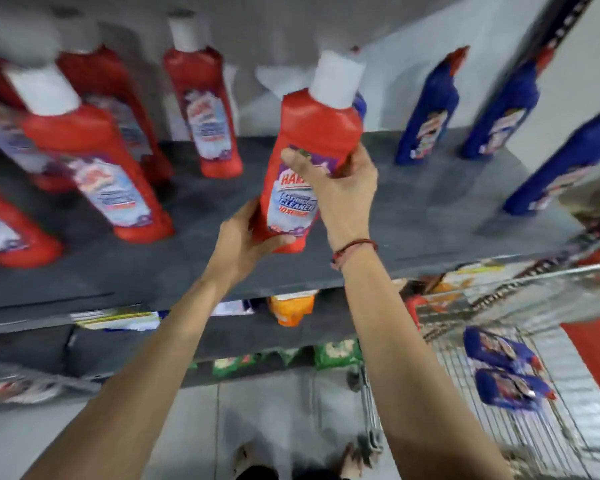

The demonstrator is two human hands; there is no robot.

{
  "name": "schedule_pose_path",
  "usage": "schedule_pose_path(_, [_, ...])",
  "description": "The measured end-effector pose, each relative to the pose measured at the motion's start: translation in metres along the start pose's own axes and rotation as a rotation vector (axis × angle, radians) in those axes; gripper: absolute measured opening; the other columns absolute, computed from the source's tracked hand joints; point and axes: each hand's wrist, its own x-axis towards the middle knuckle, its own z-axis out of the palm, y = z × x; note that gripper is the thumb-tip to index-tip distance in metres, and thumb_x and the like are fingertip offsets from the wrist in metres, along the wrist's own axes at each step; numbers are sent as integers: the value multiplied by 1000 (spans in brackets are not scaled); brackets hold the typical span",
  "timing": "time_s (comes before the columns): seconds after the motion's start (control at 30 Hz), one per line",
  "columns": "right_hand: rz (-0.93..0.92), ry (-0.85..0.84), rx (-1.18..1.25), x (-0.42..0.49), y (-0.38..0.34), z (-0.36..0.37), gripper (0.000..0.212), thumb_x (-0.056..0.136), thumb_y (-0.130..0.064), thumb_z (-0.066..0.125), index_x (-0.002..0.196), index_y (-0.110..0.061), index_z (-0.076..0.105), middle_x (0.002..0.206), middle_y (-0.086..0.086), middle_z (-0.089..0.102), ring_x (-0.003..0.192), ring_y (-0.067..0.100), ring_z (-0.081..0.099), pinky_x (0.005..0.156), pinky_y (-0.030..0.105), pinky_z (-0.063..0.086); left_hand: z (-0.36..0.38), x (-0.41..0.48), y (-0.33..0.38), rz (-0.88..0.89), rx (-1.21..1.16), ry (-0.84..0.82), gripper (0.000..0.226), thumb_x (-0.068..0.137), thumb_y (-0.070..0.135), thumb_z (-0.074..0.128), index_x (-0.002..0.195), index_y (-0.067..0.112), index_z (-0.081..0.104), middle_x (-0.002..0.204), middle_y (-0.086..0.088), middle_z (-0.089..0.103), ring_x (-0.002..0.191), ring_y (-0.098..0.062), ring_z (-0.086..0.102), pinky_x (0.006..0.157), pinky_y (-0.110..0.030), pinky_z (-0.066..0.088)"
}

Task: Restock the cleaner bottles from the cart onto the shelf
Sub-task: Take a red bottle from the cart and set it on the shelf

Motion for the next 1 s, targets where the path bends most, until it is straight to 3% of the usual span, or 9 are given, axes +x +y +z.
schedule_pose_path(0.13, [13, -122, -102, -15, 13, 56, 42, 55, -23, 88, 89, -20, 64, 79, -10, 70, 72, 3, 69, 72, 25, 60, -49, -8, -26, -36, 47, 89, 55, 65, 23, 80, 113, 25, 54, 103, 15, 65, 86, 13, 60, 79, -12, 49])
schedule_pose_path(0.23, [16, -168, -154, -20, 25, 79, 44, 55, -25, 88, 91, -17, 63, 75, -17, 66, 66, -8, 65, 65, 13, 55, -66, -9, -42, -53, 86, 118, 56, 69, 19, 80, 118, 18, 53, 109, 8, 64, 97, -4, 61, 83, -12, 48])
schedule_pose_path(0.37, [-9, -176, -214, -23, 31, 94, 48, 55, -28, 88, 93, -12, 63, 74, -15, 65, 66, -6, 64, 66, 14, 56, -71, -5, -60, -93, 8, 101, 58, 70, 17, 79, 120, 15, 52, 115, -1, 66, 107, -16, 63, 95, -32, 51])
schedule_pose_path(0.47, [-38, -224, -245, -25, 28, 95, 55, 55, -26, 88, 101, -11, 60, 81, -11, 66, 67, -9, 63, 67, 9, 54, -70, -6, -62, -117, -57, 118, 58, 69, 12, 79, 120, 14, 52, 115, -3, 65, 102, -5, 64, 99, -40, 50])
schedule_pose_path(0.53, [-51, -289, -284, -28, 26, 92, 60, 57, -25, 87, 107, -8, 58, 94, -1, 71, 77, 1, 66, 75, 17, 57, -68, -11, -58, -127, -53, 154, 61, 67, 8, 80, 120, 14, 50, 113, 0, 64, 96, 7, 62, 98, -36, 49])
schedule_pose_path(0.67, [-32, -367, -313, -29, 21, 71, 60, 63, -24, 84, 113, -8, 54, 107, 5, 69, 88, 7, 63, 81, 21, 56, -47, -38, -35, -44, 4, 524, 85, 64, 14, 83, 135, 18, 38, 129, -2, 52, 112, -7, 55, 98, -21, 46])
schedule_pose_path(0.77, [12, -274, -310, -23, 21, 32, 57, 65, -27, 83, 113, -14, 55, 106, -3, 63, 99, 9, 61, 85, 25, 55, -2, -66, -9, 66, 54, 689, 73, 72, 10, 75, 135, 14, 38, 126, -9, 44, 117, -15, 47, 102, -27, 40])
schedule_pose_path(0.87, [61, -126, -272, -16, 24, -26, 49, 67, -26, 82, 108, -15, 58, 103, -2, 65, 98, 7, 62, 81, 18, 54, 53, -75, 5, 127, 84, 451, 58, 79, 8, 67, 130, 15, 42, 123, -7, 44, 117, -18, 44, 99, -34, 40])
schedule_pose_path(1.0, [113, 154, -360, -10, 44, -122, 36, 73, -25, 77, 101, -8, 62, 95, 0, 66, 91, 11, 64, 71, 9, 49, 127, -62, 15, 188, 143, 11, 40, 83, 17, 63, 122, 16, 51, 115, 5, 47, 112, -15, 48, 95, -19, 38])
